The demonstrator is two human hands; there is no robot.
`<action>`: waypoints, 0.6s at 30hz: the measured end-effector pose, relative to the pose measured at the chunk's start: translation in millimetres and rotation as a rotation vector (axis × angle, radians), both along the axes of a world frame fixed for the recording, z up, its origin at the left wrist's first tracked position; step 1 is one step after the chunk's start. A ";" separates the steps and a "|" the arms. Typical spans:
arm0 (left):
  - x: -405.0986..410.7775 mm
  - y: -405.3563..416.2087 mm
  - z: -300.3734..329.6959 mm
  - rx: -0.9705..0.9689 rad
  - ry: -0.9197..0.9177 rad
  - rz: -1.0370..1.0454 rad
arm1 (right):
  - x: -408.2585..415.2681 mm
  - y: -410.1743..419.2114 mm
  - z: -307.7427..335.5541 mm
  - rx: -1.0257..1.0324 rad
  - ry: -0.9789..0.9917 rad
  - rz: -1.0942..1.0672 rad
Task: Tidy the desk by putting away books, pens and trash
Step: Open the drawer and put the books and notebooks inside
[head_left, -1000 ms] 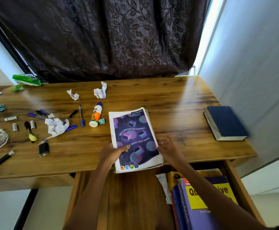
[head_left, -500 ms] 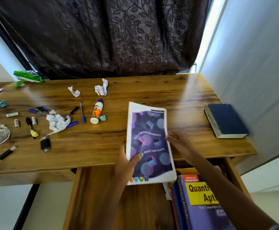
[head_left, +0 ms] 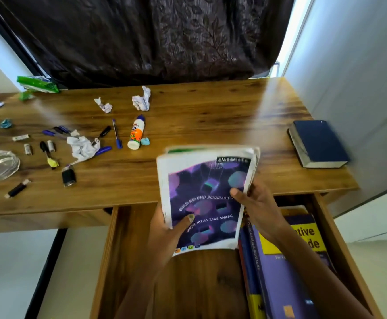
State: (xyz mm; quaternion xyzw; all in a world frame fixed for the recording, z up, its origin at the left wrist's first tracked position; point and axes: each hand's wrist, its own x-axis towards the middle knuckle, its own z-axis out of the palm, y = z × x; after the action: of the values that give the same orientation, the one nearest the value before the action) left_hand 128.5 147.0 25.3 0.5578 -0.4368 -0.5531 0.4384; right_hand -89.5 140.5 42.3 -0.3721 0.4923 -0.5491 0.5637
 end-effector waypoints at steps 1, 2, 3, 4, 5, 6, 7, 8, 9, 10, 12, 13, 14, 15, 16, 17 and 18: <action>2.3 1.3 -0.3 0.003 -0.002 0.007 | 4.9 8.1 -4.7 0.004 0.060 0.031; 4.4 2.8 -1.4 0.016 -0.010 0.013 | 9.7 15.8 -11.3 0.016 0.134 0.069; 5.9 5.0 -2.9 0.029 -0.031 0.018 | 14.5 22.5 -19.0 0.030 0.204 0.106; 6.8 7.7 -4.8 0.041 -0.064 0.019 | 18.0 27.9 -27.6 0.060 0.263 0.127; 7.4 10.5 -7.9 0.052 -0.093 0.014 | 21.5 32.4 -34.2 0.101 0.287 0.130; 7.9 13.3 -11.6 0.061 -0.108 0.001 | 24.2 35.7 -38.8 0.139 0.292 0.134; 8.0 16.4 -15.7 0.074 -0.108 -0.015 | 26.2 38.2 -41.6 0.162 0.290 0.144; 7.7 19.2 -20.3 0.089 -0.103 -0.032 | 27.3 39.8 -42.7 0.171 0.292 0.156; 8.2 22.3 -25.1 0.099 -0.105 -0.044 | 27.5 41.1 -43.2 0.174 0.282 0.166; 8.8 24.1 -29.0 0.109 -0.123 -0.043 | 27.1 42.2 -42.9 0.178 0.265 0.169; 10.8 25.5 -33.3 0.165 -0.164 -0.055 | 24.7 42.8 -43.0 0.206 0.240 0.172; 11.4 25.8 -36.3 0.215 -0.171 -0.074 | 23.9 44.3 -44.5 0.232 0.244 0.174; 11.8 26.6 -40.2 0.264 -0.159 -0.087 | 23.8 46.6 -47.4 0.262 0.271 0.177; 11.3 28.8 -45.2 0.310 -0.143 -0.090 | 24.1 50.4 -51.9 0.297 0.326 0.177; 10.3 33.6 -50.0 0.349 -0.140 -0.089 | 24.3 55.7 -58.1 0.336 0.398 0.188; 8.0 41.0 -55.3 0.386 -0.159 -0.087 | 24.7 62.4 -66.3 0.385 0.464 0.218; 5.1 50.7 -62.4 0.409 -0.208 -0.084 | 25.4 70.6 -75.0 0.441 0.508 0.265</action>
State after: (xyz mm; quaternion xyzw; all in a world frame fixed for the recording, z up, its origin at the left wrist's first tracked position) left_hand 133.6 197.7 -37.2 0.6703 -0.3814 -0.5874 0.2452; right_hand -64.1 211.1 -32.7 -0.4266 0.6709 -0.2418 0.5562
